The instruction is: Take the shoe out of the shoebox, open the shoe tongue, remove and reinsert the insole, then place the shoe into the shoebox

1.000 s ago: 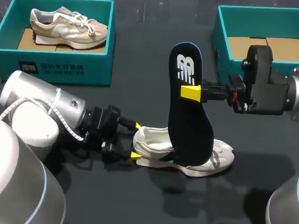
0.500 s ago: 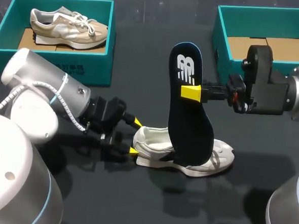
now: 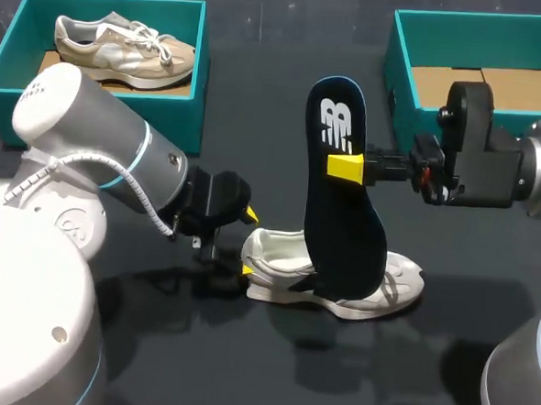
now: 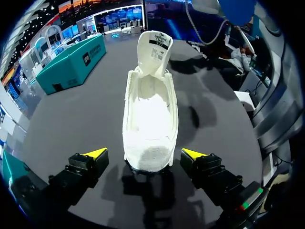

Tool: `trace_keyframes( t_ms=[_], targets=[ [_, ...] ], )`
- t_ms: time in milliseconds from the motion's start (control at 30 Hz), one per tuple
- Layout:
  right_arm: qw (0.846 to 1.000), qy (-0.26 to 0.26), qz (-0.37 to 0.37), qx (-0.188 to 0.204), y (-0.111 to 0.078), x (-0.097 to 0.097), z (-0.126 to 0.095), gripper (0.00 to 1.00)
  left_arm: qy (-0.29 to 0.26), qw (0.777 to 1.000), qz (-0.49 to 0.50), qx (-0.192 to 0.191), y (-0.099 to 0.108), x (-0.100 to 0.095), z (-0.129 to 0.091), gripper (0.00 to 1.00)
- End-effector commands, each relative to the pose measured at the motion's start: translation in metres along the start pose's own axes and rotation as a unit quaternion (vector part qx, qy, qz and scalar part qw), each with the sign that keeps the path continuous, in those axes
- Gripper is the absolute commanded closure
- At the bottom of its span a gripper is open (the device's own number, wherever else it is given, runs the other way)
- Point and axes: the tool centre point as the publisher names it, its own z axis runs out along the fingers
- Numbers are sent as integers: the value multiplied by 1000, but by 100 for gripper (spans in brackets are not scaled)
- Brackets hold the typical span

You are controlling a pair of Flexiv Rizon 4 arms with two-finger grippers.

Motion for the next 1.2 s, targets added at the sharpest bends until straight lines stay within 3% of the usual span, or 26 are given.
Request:
trace_keyframes(
  t_ms=[33,100,133,500,833,1200],
  targets=[
    [1000,-2,0,-1,-2,1,2,100,-1,988,-8,-152,-11,-2,-3,0],
    [1000,-2,0,-1,-2,1,2,100,-11,982,-13,-190,-14,0,-3,0],
    [1000,-2,0,-1,-2,1,2,100,-59,976,-14,-208,-16,2,-4,0],
    [1000,-2,0,-1,-2,1,2,100,-54,977,-12,-207,-17,1,-4,0],
    [1000,-2,0,-1,-2,1,2,100,-20,970,-15,-242,-21,-4,-2,0],
    [1000,-2,0,-1,-2,1,2,100,-6,970,-9,-244,-21,-2,5,0]
  ],
)
